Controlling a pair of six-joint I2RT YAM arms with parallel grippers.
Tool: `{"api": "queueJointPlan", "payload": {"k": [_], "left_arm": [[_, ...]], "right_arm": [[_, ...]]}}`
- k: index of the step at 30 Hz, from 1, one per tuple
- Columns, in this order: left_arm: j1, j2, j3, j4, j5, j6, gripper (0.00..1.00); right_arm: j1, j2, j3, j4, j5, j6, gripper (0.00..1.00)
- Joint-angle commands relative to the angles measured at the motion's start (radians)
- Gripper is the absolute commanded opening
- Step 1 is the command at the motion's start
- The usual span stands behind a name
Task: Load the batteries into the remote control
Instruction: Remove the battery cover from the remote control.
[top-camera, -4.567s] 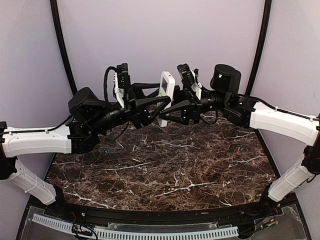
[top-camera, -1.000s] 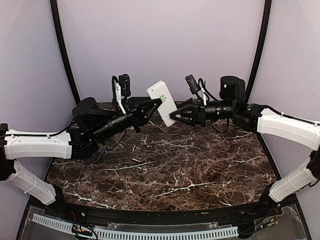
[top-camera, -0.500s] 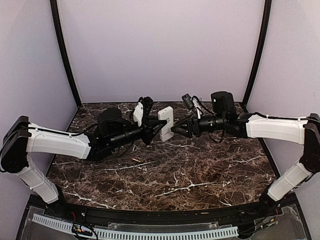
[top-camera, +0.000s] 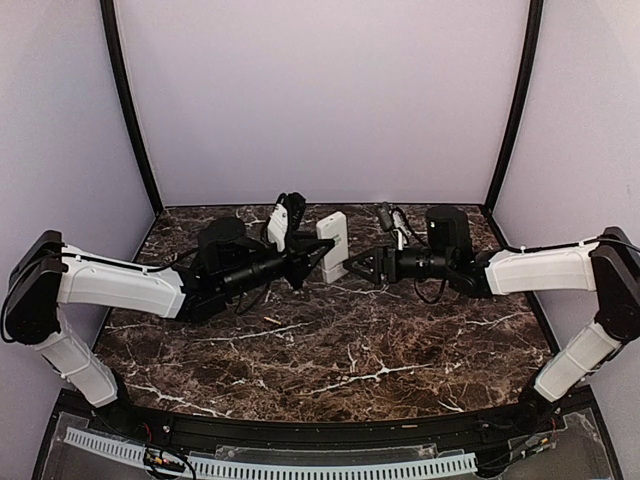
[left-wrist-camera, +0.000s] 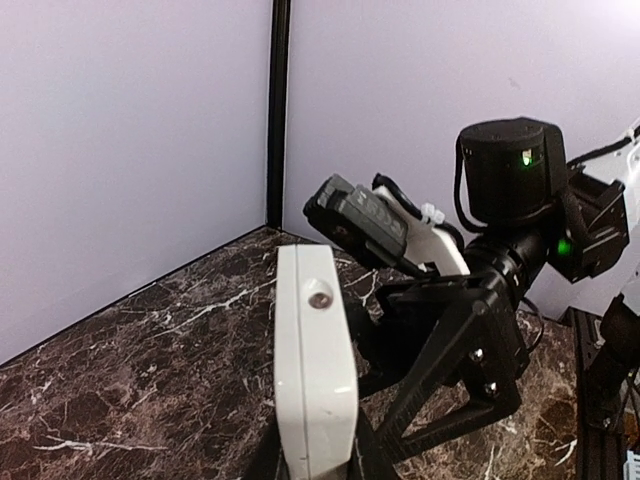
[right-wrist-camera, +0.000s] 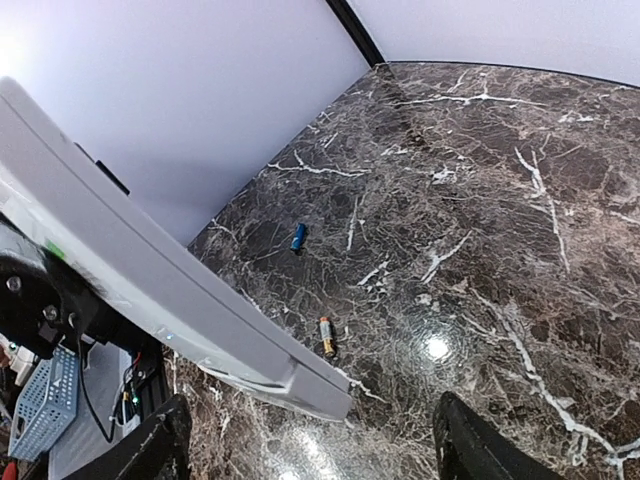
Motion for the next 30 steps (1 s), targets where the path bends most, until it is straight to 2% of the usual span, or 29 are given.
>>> {"api": "queueJointPlan", "payload": {"k": [1, 6, 15, 23, 30], "left_arm": [[0.005, -0.078, -0.02, 0.172, 0.006, -0.126, 0.0], [0.004, -0.095, -0.007, 0.203, 0.01, -0.187, 0.0], [0.005, -0.1, 0.001, 0.192, 0.015, -0.189, 0.0], [0.005, -0.106, 0.007, 0.2, 0.017, -0.191, 0.0], [0.005, -0.107, -0.007, 0.221, 0.014, -0.194, 0.0]], "right_arm": [[-0.003, -0.011, -0.035, 0.193, -0.017, 0.15, 0.83], [-0.003, -0.013, -0.052, 0.285, -0.024, 0.214, 0.83], [0.001, 0.004, -0.043, 0.439, -0.069, 0.316, 0.81], [0.004, 0.026, -0.036, 0.433, -0.035, 0.345, 0.7], [0.012, 0.046, -0.024, 0.401, -0.022, 0.337, 0.65]]}}
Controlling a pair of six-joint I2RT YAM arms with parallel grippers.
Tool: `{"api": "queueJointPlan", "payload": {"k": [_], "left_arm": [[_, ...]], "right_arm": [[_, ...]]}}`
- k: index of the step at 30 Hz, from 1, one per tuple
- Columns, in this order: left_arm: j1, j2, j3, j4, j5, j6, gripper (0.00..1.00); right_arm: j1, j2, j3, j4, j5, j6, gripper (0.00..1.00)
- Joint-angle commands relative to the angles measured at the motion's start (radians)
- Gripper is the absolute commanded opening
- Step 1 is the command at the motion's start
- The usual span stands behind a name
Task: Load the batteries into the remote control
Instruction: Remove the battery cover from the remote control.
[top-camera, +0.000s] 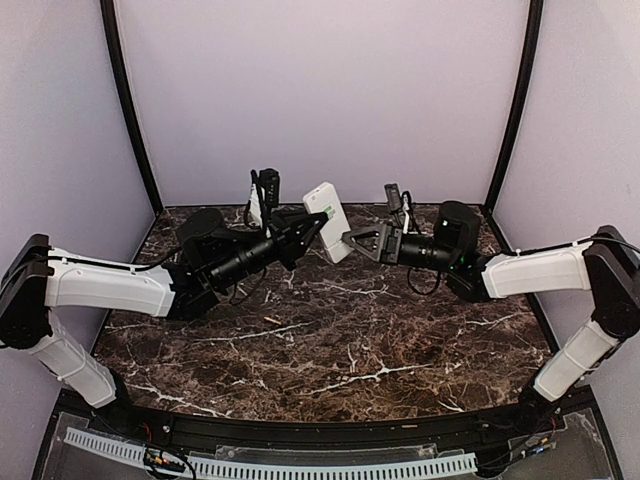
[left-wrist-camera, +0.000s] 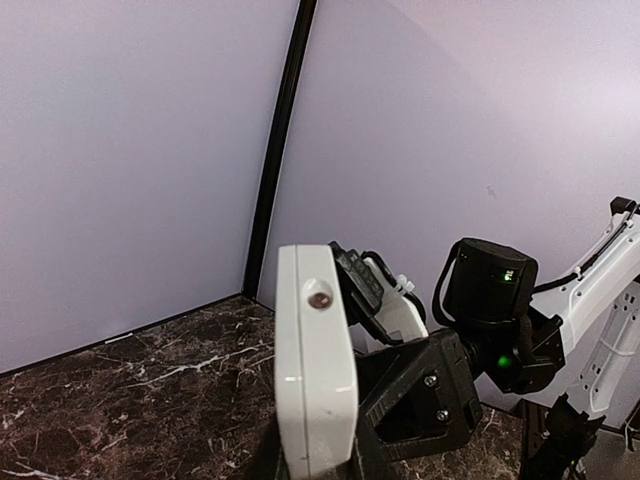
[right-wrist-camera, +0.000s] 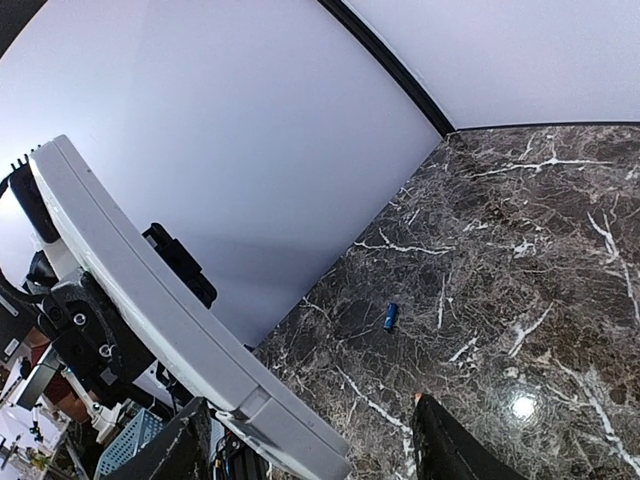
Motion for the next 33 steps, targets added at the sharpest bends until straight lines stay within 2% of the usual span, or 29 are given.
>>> {"api": "queueJointPlan", "payload": {"k": [1, 7, 12, 14, 15, 17, 19, 22, 28, 33], "left_arm": [[0.002, -0.045, 0.0, 0.075, 0.009, -0.008, 0.0], [0.001, -0.048, -0.004, 0.084, 0.018, -0.001, 0.0], [0.001, -0.057, -0.013, 0.085, 0.01, 0.007, 0.0], [0.0, -0.062, -0.016, 0.075, -0.002, 0.023, 0.0], [0.0, -0.064, -0.019, 0.073, -0.006, 0.026, 0.0], [0.001, -0.071, -0.023, 0.068, -0.015, 0.034, 0.0], [0.0, -0.075, -0.024, 0.065, -0.02, 0.039, 0.0], [0.001, -0.074, -0.022, 0.071, -0.022, 0.039, 0.0], [0.001, -0.065, -0.022, 0.079, -0.019, 0.036, 0.0], [0.001, -0.066, -0.025, 0.079, -0.02, 0.04, 0.0]], "right_arm": [[0.01, 0.022, 0.01, -0.005, 0.035, -0.006, 0.65], [0.013, 0.022, 0.022, -0.179, 0.123, -0.041, 0.55], [0.011, -0.002, 0.004, -0.227, 0.15, -0.066, 0.5], [0.008, -0.016, -0.004, -0.188, 0.079, -0.099, 0.49], [0.005, -0.02, -0.003, -0.161, -0.003, -0.117, 0.49], [-0.001, -0.027, 0.008, -0.127, -0.12, -0.135, 0.51], [-0.004, -0.035, 0.01, -0.097, -0.171, -0.125, 0.55], [-0.006, -0.022, 0.002, -0.037, -0.195, -0.057, 0.57], [-0.005, 0.056, -0.03, 0.229, -0.193, 0.14, 0.57], [0.004, 0.076, -0.005, 0.259, -0.177, 0.157, 0.57]]}}
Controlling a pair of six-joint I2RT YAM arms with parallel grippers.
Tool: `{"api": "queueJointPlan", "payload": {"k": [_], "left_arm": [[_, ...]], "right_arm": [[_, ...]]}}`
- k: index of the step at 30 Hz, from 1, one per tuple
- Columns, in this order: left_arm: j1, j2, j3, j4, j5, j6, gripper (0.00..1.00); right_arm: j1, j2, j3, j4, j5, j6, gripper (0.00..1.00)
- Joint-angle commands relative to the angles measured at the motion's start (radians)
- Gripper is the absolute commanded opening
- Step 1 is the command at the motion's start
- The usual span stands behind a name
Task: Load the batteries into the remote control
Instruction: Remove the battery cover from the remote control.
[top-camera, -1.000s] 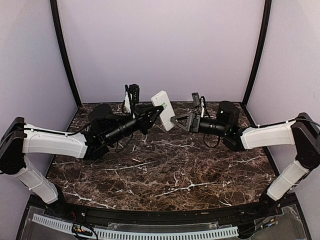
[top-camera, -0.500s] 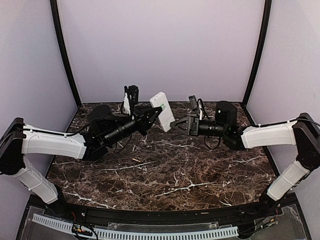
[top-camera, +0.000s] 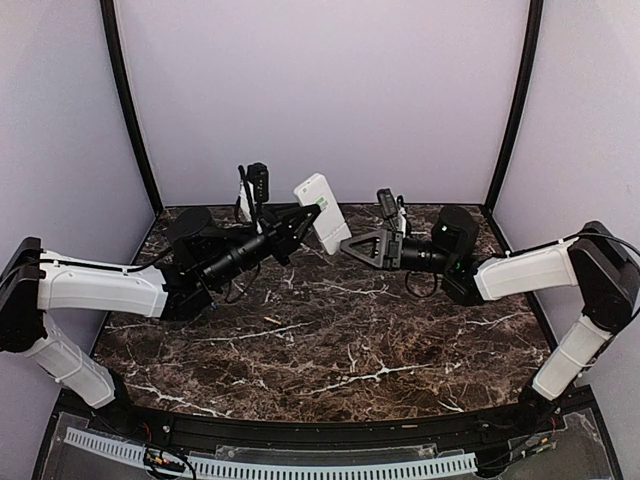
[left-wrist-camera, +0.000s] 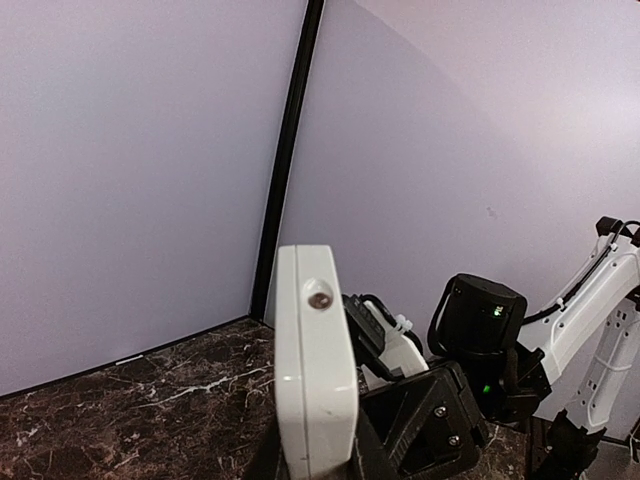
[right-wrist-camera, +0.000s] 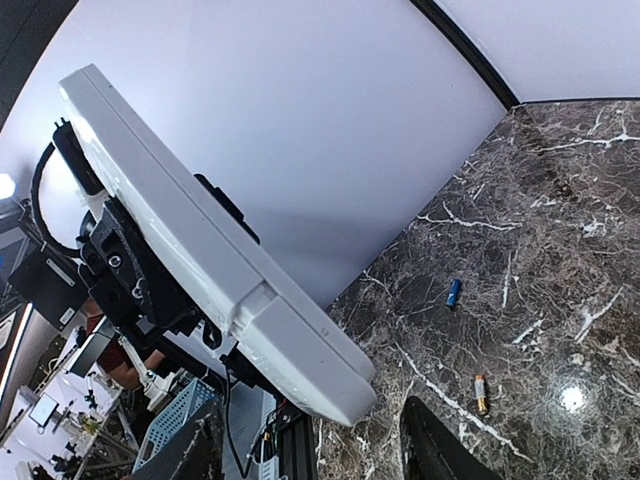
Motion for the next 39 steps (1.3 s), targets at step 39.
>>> {"api": "queueJointPlan", "payload": {"k": [39], "left_arm": [[-0.007, -0.051, 0.004, -0.013, -0.062, 0.092, 0.0]], "right_arm": [[0.027, 0.03, 0.124, -0.108, 0.042, -0.052, 0.71]]}}
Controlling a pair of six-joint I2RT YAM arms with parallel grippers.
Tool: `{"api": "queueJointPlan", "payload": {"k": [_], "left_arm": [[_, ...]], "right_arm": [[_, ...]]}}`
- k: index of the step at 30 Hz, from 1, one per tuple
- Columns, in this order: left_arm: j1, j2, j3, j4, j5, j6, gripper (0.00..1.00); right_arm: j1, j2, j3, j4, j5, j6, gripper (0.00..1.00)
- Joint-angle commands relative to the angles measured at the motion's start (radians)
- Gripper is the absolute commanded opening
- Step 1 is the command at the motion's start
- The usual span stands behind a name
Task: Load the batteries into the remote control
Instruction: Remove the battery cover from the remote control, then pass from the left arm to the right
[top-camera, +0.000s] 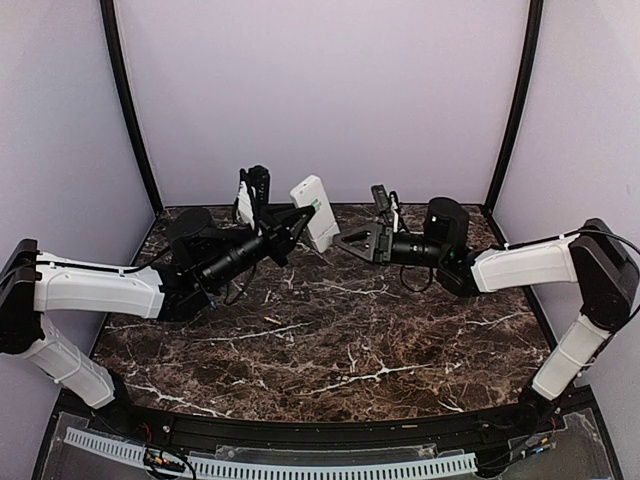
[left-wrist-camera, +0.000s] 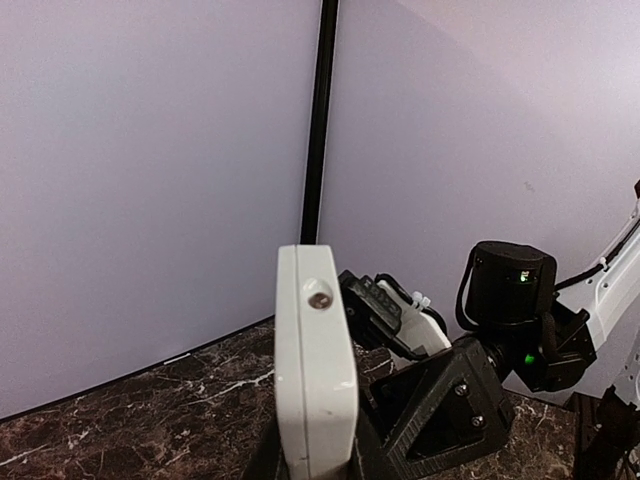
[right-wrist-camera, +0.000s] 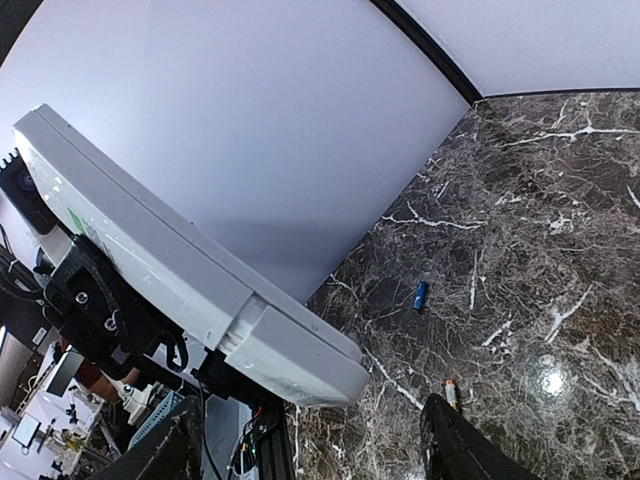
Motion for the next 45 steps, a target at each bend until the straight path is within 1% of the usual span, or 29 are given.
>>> {"api": "queueJointPlan", "payload": {"k": [1, 4, 8, 13, 16, 17, 21, 28, 30, 33, 36, 39, 41, 43, 45], "left_arm": [[-0.007, -0.032, 0.011, 0.035, 0.01, -0.027, 0.0], [-0.007, -0.032, 0.01, 0.036, 0.005, -0.024, 0.0], [-0.007, -0.032, 0.011, 0.031, -0.009, -0.002, 0.0], [-0.007, -0.035, 0.006, 0.006, -0.046, 0.056, 0.0], [-0.008, -0.029, 0.006, -0.023, -0.077, 0.087, 0.0], [-0.008, -0.026, 0.005, -0.028, -0.084, 0.124, 0.0], [-0.008, -0.017, 0.002, -0.057, -0.117, 0.194, 0.0], [-0.008, -0.005, -0.009, -0.074, -0.126, 0.228, 0.0], [-0.008, 0.002, -0.01, -0.077, -0.128, 0.23, 0.0], [-0.009, 0.008, -0.015, -0.074, -0.129, 0.225, 0.0], [-0.009, 0.001, -0.016, -0.067, -0.123, 0.188, 0.0], [-0.008, -0.014, -0.006, -0.068, -0.1, 0.146, 0.0], [-0.008, -0.029, 0.006, -0.075, -0.084, 0.061, 0.0], [-0.008, -0.043, 0.013, -0.067, -0.053, 0.01, 0.0], [-0.009, -0.054, 0.015, -0.041, -0.027, -0.084, 0.0]], "right_arm": [[0.017, 0.016, 0.055, 0.054, -0.031, -0.004, 0.69], [0.023, 0.025, 0.069, 0.078, -0.054, 0.001, 0.63], [0.028, 0.022, 0.068, 0.097, -0.077, 0.012, 0.52], [0.031, 0.003, 0.049, 0.1, -0.096, 0.008, 0.46], [0.032, -0.023, 0.036, 0.091, -0.099, -0.008, 0.45], [0.032, -0.032, 0.034, 0.083, -0.098, -0.015, 0.45], [0.033, -0.059, 0.028, 0.059, -0.097, -0.04, 0.45], [0.032, -0.089, 0.029, 0.03, -0.088, -0.069, 0.45], [0.031, -0.097, 0.032, -0.01, -0.07, -0.081, 0.45], [0.03, -0.118, 0.052, -0.162, -0.003, -0.136, 0.45], [0.03, -0.158, 0.073, -0.303, 0.057, -0.229, 0.47], [0.03, -0.21, 0.102, -0.448, 0.131, -0.348, 0.52], [0.041, -0.241, 0.136, -0.576, 0.229, -0.463, 0.58], [0.064, -0.266, 0.152, -0.624, 0.308, -0.547, 0.65], [0.122, -0.278, 0.167, -0.643, 0.413, -0.675, 0.72]]}}
